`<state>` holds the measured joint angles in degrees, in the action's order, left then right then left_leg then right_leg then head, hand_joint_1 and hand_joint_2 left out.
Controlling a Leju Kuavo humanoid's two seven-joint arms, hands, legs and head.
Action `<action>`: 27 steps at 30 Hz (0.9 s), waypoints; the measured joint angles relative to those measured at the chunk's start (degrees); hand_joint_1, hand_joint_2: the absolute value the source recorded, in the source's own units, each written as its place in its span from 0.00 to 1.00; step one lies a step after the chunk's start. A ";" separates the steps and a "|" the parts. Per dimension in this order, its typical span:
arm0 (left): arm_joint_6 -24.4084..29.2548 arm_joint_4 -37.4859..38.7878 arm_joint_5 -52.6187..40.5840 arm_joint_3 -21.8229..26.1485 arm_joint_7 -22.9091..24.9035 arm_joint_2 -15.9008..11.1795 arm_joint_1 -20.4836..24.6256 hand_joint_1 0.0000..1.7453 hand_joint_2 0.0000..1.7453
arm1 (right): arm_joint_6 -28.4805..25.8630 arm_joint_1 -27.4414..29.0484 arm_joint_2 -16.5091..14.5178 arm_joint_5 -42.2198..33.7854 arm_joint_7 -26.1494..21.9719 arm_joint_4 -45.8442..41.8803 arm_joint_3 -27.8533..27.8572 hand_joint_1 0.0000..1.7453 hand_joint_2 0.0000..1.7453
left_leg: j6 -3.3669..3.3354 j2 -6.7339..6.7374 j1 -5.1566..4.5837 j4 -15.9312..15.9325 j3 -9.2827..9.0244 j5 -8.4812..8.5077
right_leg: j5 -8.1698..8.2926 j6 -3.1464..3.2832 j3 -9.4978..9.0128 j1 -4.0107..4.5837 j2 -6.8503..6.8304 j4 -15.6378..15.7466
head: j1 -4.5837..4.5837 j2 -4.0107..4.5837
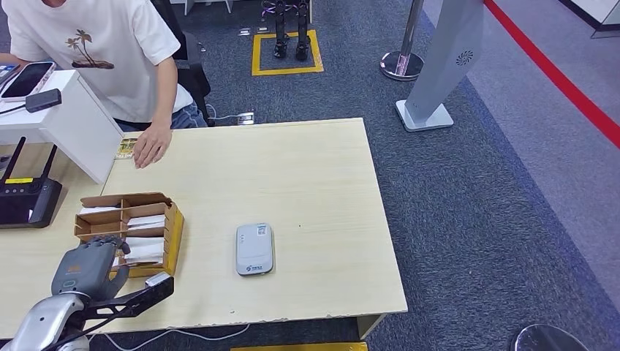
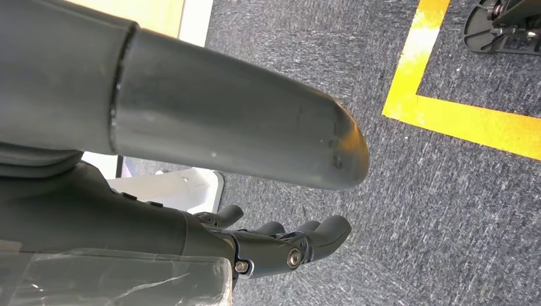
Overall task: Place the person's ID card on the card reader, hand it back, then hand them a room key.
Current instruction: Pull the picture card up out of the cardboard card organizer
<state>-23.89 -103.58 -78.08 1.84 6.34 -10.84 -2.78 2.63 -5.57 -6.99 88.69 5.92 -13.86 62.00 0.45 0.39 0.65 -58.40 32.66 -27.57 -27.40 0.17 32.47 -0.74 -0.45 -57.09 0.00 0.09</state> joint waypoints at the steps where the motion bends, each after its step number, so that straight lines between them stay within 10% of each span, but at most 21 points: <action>1: 0.01 0.00 0.01 0.00 0.00 0.00 0.00 1.00 1.00 | -0.01 0.00 0.00 0.01 0.01 0.00 0.00 0.00 0.00 | 0.00 0.00 0.00 0.00 0.00 0.00 | 0.00 0.00 0.00 0.00 0.00 0.00 | 0.00 0.00; 27: 0.86 -0.02 3.00 0.00 -0.75 0.00 -0.14 1.00 1.00 | -0.07 0.02 0.01 -0.02 0.20 0.00 0.00 0.00 0.00 | 0.00 0.00 0.00 0.00 0.01 0.00 | 0.00 0.00 0.00 0.00 0.00 0.00 | 0.00 0.00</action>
<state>-23.03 -103.60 -75.08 1.84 5.59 -10.84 -2.93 2.56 -5.56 -6.99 88.67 6.12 -13.86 62.01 0.45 0.39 0.65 -58.40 32.67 -27.57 -27.40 0.17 32.46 -0.74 -0.45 -57.10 0.00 0.09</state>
